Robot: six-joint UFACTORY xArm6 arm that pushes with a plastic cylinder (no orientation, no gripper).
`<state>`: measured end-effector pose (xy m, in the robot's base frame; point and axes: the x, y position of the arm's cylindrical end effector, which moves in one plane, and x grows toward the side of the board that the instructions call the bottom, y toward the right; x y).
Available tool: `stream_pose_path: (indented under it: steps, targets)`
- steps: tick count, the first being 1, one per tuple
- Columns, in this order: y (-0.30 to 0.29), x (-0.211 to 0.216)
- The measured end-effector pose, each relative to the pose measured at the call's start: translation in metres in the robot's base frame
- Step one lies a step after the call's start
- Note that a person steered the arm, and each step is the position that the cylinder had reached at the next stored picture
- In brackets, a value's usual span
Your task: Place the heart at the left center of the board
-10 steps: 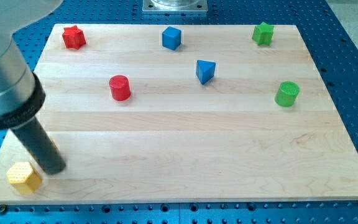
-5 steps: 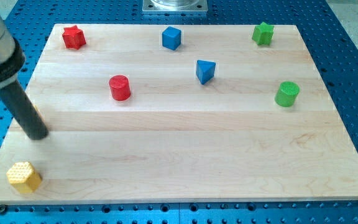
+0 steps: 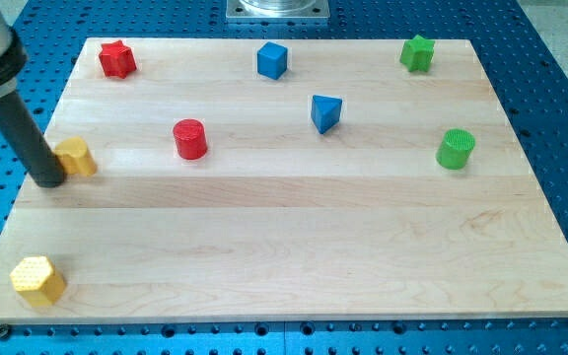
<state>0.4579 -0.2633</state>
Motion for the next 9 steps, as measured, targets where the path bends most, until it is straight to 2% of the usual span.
stream_pose_path:
  steps: [1, 2, 3, 5, 6, 8, 9]
  targets:
    - [0.003, 0.025]
    - [0.018, 0.030]
    - [0.020, 0.009]
    - [0.020, 0.017]
    - [0.028, 0.038]
    - [0.029, 0.041]
    - [0.064, 0.057]
